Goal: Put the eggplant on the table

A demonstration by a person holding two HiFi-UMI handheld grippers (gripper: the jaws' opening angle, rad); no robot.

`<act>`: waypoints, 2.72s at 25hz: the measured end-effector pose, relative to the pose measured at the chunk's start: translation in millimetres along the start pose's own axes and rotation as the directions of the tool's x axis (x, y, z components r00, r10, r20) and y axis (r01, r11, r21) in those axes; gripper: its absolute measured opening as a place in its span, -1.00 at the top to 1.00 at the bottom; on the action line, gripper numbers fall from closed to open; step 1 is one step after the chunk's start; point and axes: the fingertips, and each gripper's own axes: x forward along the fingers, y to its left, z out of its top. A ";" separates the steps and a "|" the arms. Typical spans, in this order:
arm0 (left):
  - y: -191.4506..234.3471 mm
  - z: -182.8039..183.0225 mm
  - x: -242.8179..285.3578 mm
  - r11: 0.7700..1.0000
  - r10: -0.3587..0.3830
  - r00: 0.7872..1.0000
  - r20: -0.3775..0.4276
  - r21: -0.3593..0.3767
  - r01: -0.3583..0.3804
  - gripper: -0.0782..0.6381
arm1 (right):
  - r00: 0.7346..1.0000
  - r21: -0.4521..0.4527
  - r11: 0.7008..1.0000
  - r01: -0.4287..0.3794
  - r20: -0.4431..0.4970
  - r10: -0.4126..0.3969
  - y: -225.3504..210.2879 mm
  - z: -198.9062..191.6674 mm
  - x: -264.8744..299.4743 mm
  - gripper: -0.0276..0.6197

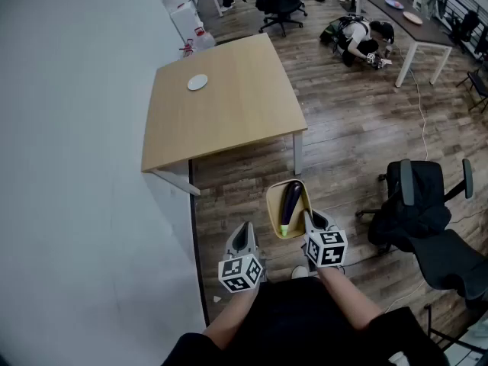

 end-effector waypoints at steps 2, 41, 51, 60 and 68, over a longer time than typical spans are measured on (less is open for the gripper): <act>-1.6 -7.7 -12.8 0.999 0.025 1.000 -0.008 0.023 -0.025 0.74 | 1.000 -0.011 1.000 -0.009 -0.021 0.008 3.6 -6.6 -10.1 0.72; 5.1 -9.3 64.8 0.998 -0.019 1.000 -0.019 0.055 0.020 0.74 | 0.985 0.044 0.993 0.106 -0.139 -0.099 -46.0 -21.4 67.2 0.72; 53.5 39.8 166.3 0.994 -0.065 0.998 -0.019 0.082 0.067 0.74 | 0.972 0.007 0.988 0.153 -0.179 -0.149 -38.2 33.0 174.8 0.72; 111.9 80.3 221.0 0.995 -0.061 0.998 -0.013 0.082 0.062 0.74 | 0.956 0.041 0.985 0.170 -0.248 -0.154 -12.7 63.6 278.2 0.72; 158.9 108.8 257.8 0.994 -0.073 0.997 0.010 0.087 0.072 0.74 | 0.937 0.046 0.982 0.183 -0.311 -0.160 9.3 69.2 343.6 0.72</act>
